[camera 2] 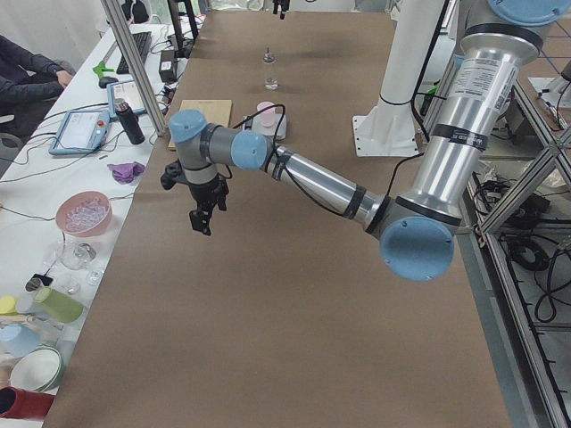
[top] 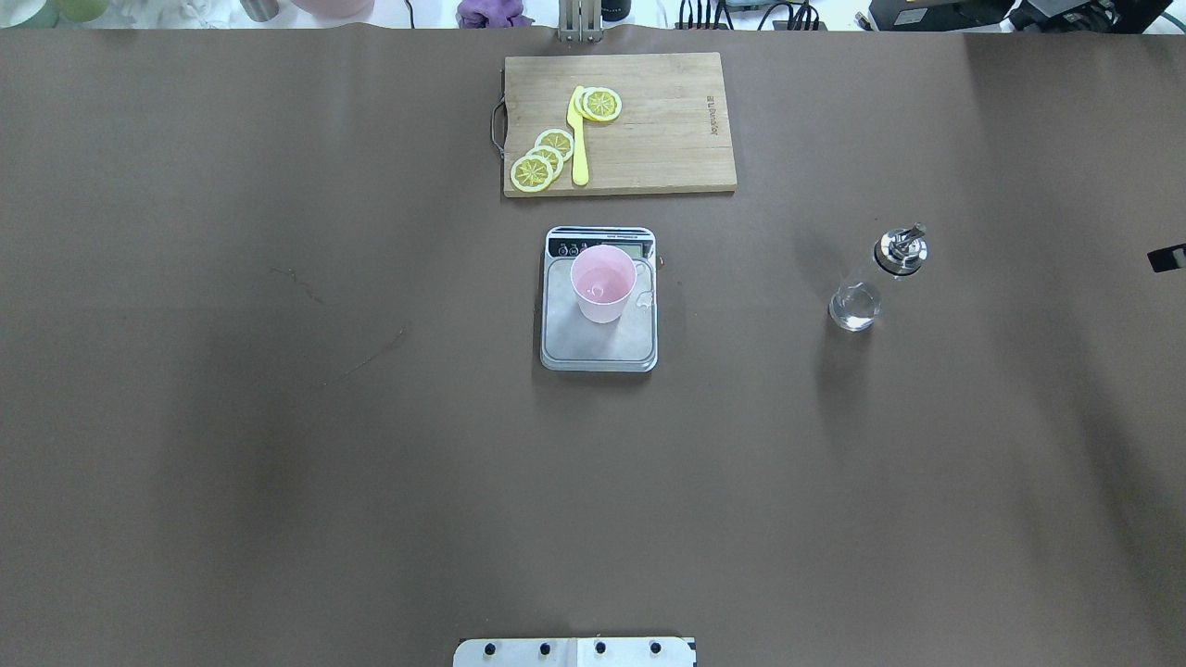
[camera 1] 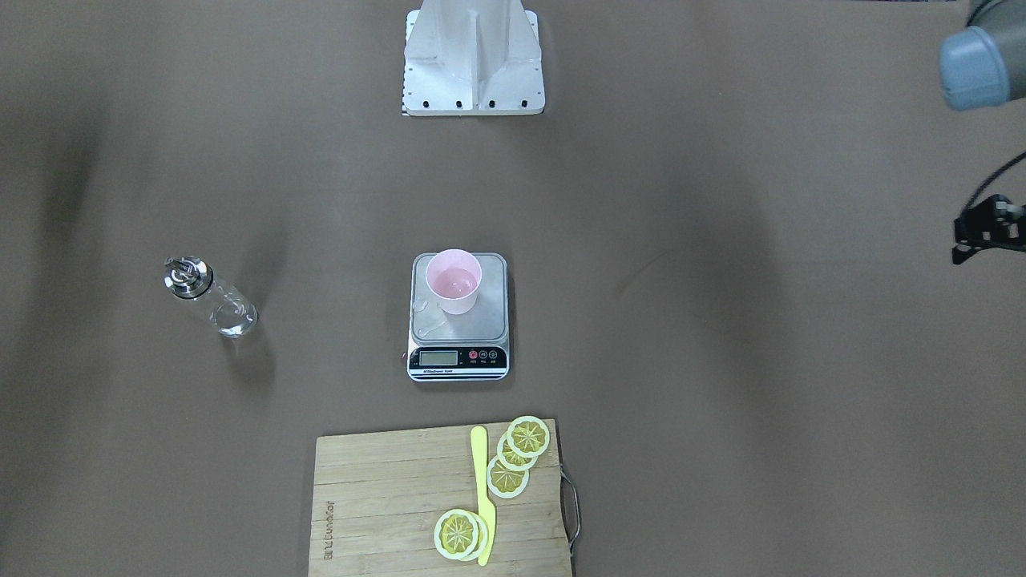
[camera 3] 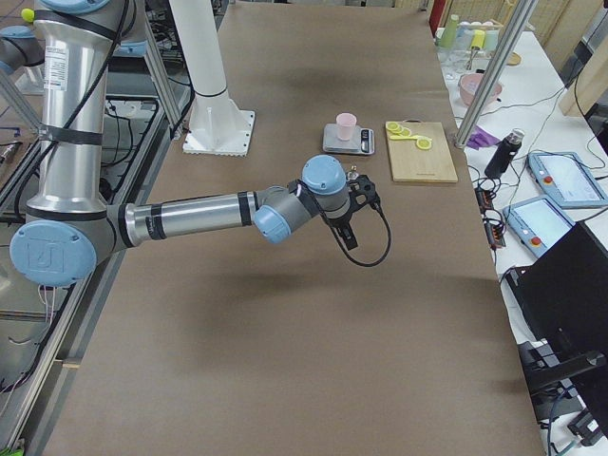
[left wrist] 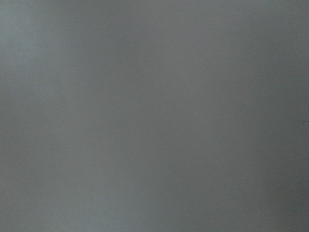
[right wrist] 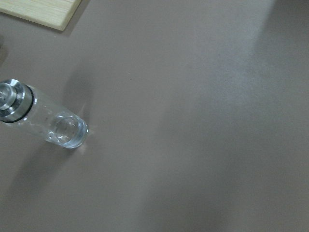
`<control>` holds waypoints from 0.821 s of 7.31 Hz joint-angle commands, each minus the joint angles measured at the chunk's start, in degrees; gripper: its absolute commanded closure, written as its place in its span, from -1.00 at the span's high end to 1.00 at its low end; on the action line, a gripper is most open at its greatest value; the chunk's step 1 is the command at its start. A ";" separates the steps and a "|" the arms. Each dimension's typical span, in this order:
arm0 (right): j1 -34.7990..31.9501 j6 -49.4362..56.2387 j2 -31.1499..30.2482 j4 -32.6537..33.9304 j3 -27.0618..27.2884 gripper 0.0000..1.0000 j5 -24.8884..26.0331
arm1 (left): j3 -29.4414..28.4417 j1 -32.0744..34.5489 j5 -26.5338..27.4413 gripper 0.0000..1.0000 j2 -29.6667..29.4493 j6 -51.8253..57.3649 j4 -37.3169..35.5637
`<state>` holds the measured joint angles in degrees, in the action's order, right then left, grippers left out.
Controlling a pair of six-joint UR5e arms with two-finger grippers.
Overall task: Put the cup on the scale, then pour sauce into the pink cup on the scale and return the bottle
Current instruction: 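Move the right gripper toward the glass sauce dispenser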
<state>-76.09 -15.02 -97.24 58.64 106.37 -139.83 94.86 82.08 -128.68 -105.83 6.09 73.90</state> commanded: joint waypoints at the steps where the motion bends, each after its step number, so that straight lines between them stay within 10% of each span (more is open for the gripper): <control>1: 3.31 -6.93 0.03 -4.14 1.46 0.99 0.35 | -3.89 7.02 -0.34 0.97 4.30 7.61 2.04; 4: 11.54 -12.48 -0.67 -5.80 6.04 0.99 9.53 | -3.28 8.27 -0.25 0.97 7.30 7.62 3.79; 6: 16.66 -11.70 -0.49 -18.31 3.77 0.98 12.66 | -3.28 8.27 0.01 0.97 7.30 7.62 3.80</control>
<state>-62.10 -26.77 -97.82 47.45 111.34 -128.72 91.59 90.30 -128.80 -98.62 13.71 77.62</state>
